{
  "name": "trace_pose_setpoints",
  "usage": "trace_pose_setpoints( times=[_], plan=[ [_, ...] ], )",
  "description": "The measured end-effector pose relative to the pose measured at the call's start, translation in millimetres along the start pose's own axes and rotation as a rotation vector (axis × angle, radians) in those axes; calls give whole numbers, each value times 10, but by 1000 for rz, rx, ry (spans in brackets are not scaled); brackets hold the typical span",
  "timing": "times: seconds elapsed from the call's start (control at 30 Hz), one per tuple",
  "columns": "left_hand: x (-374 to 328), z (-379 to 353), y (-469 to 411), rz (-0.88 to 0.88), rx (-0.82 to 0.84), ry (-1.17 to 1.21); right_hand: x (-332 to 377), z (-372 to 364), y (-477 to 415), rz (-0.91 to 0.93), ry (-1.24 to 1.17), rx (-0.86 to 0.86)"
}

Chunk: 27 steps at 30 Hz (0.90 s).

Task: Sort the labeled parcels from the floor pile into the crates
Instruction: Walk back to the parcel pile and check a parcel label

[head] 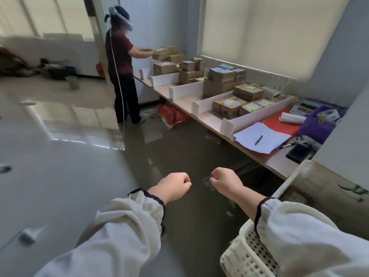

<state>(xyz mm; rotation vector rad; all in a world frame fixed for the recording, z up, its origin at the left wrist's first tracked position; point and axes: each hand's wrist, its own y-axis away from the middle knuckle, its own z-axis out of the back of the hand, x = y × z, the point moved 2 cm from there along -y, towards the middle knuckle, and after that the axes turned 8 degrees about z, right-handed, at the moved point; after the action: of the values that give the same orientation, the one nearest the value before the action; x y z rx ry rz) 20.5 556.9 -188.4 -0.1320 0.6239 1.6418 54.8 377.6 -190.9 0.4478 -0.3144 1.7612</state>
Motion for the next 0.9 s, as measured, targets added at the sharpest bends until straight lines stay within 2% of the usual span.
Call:
trace_pose_setpoints(
  times=[0.13, 0.27, 0.5, 0.7, 0.9],
  plan=[
    [1018, 361, 646, 130, -91, 69, 1096, -571, 46, 139, 82, 135],
    [2081, 624, 1411, 332, -158, 153, 2333, -1223, 282, 365, 120, 316],
    [3668, 595, 2756, 721, -321, 356, 4048, -2367, 1055, 727, 150, 594],
    [4507, 107, 3909, 1040, -482, 539, 4898, -3236, 1832, 987, 279, 854],
    [4921, -526, 4638, 1348, -552, 734, 5216, -3991, 2453, 1207, 405, 1066]
  ],
)
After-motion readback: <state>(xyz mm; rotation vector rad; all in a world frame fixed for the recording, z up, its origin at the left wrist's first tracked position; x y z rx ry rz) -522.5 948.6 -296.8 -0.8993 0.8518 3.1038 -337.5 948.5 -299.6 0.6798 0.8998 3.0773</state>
